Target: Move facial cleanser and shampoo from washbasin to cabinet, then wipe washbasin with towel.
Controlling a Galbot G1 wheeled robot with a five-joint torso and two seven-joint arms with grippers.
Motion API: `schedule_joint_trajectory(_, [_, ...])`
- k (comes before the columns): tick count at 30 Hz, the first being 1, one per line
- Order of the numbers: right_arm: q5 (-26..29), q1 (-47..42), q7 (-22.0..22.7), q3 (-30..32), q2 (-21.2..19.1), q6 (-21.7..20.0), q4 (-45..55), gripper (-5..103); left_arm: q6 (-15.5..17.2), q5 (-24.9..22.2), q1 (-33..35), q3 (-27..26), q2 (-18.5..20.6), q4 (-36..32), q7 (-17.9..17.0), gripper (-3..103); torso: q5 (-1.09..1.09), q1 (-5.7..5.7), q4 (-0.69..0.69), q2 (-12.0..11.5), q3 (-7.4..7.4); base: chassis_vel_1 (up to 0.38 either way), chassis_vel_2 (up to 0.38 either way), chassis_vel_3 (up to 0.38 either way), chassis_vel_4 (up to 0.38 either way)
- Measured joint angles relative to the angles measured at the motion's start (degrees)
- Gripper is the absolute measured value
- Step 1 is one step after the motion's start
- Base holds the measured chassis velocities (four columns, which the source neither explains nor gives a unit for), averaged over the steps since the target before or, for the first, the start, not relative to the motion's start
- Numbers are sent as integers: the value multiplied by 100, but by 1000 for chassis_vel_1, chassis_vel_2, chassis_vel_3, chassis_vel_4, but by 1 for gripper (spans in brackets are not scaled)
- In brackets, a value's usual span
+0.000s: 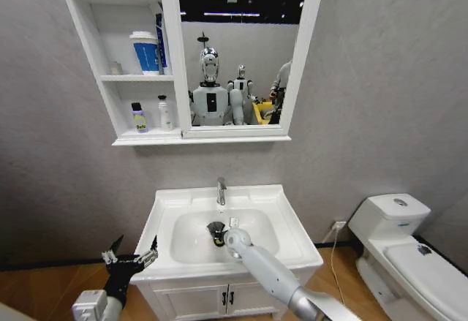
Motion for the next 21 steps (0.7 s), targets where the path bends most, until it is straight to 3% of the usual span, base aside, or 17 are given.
schedule_joint_trajectory(10, [-378,-312,165,464,-732,99,228,6,0,0,0,0,0,0,0,100,-1,-3,-2,1,-2,0,0,0,0])
schedule_joint_trajectory(15, [-319,-213,178,489,-549,86,56,6,0,0,0,0,0,0,0,100,-4,-2,-4,1,-2,0,0,0,0])
schedule_joint_trajectory(21, [-245,-83,174,240,-38,64,-204,6,0,0,0,0,0,0,0,100,-1,-1,-1,0,-1,0,0,0,0])
